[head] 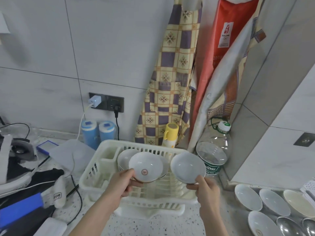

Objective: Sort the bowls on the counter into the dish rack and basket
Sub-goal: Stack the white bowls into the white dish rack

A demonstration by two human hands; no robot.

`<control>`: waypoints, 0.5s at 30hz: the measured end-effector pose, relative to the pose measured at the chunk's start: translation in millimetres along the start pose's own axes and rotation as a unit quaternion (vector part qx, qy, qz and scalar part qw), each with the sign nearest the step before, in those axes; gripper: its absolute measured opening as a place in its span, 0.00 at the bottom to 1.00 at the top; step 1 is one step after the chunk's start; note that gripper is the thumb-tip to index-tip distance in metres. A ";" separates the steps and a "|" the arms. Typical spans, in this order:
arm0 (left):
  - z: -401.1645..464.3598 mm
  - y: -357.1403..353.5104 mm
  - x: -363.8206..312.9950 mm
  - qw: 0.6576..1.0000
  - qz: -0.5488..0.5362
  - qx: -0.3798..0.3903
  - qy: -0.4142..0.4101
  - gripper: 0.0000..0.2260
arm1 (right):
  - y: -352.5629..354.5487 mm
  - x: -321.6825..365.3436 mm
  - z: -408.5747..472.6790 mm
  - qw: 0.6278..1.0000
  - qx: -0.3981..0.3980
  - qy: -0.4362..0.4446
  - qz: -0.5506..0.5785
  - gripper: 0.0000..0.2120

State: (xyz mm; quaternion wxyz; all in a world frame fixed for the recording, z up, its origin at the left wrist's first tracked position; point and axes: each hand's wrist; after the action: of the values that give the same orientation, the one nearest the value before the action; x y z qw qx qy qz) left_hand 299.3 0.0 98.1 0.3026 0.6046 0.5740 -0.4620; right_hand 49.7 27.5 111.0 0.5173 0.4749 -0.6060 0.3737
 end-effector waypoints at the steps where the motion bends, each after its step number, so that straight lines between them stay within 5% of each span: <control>1: 1.3 9.0 0.3 1.000 -0.003 -0.011 -0.008 0.09 | -7.1 -5.2 2.1 1.000 0.008 -0.010 -0.012 0.09; 7: 13.3 46.4 3.0 0.998 -0.017 -0.040 -0.039 0.09 | -43.7 -30.9 9.5 0.998 0.035 -0.031 -0.049 0.10; 15: 43.0 64.1 5.9 0.994 -0.065 -0.027 -0.078 0.10 | -75.2 -43.1 44.4 0.994 0.056 -0.042 -0.080 0.23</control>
State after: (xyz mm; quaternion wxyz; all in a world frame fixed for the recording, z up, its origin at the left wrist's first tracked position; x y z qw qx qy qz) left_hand 352.1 -46.2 65.4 0.3321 0.5200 0.5992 -0.5102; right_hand 110.6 -26.6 57.5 0.4921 0.5655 -0.5656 0.3438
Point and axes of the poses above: each hand's wrist, its own z-axis towards the middle knuckle, its own y-axis out of the back of the hand, x = y × z, and after that the axes turned 15 degrees about x, right-handed
